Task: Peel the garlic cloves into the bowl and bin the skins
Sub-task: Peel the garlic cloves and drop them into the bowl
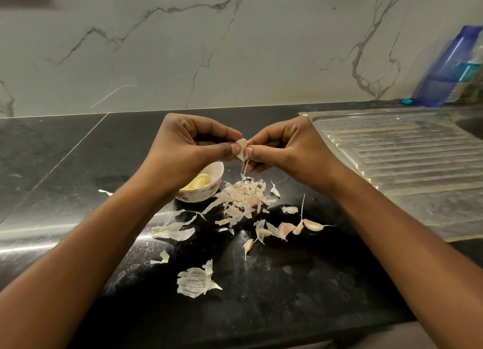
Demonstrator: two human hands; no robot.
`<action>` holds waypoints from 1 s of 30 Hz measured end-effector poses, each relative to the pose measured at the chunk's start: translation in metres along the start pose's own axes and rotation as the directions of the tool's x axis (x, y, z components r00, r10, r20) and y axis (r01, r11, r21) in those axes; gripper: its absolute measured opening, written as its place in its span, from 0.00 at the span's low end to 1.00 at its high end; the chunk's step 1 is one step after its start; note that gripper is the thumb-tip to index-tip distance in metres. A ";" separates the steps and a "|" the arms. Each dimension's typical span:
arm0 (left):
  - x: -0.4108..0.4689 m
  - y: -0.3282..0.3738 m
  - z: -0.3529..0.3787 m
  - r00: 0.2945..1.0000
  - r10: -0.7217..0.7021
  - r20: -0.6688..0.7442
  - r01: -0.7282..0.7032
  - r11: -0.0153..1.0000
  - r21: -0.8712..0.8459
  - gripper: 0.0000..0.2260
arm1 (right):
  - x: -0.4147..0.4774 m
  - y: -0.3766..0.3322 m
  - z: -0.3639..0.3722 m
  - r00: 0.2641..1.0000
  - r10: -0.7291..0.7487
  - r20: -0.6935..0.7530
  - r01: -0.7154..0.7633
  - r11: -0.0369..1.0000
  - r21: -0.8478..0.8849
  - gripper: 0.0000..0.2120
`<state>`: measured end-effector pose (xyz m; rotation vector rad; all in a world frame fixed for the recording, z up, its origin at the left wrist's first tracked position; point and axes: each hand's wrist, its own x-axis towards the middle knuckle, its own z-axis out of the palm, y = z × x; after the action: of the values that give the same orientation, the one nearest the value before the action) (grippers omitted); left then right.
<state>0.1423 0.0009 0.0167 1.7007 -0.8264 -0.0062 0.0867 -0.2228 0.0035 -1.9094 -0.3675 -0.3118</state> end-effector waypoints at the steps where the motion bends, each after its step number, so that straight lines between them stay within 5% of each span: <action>1: 0.000 0.000 0.001 1.000 -0.001 -0.009 0.000 1.000 -0.008 0.10 | 0.000 0.001 0.000 1.000 -0.007 -0.006 0.007 1.000 -0.005 0.06; 18: 0.000 0.002 -0.001 0.997 -0.082 -0.008 0.080 0.989 -0.122 0.11 | 0.000 -0.002 -0.003 1.000 0.007 0.015 -0.008 0.997 0.076 0.06; 30: -0.002 0.005 0.004 0.993 -0.116 0.020 0.117 0.990 -0.083 0.12 | 0.003 0.000 -0.001 0.997 -0.027 -0.078 0.021 0.997 -0.070 0.05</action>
<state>0.1366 -0.0020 0.0187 1.6691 -0.7270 -0.1322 0.0898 -0.2231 0.0046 -1.9551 -0.3312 -0.4194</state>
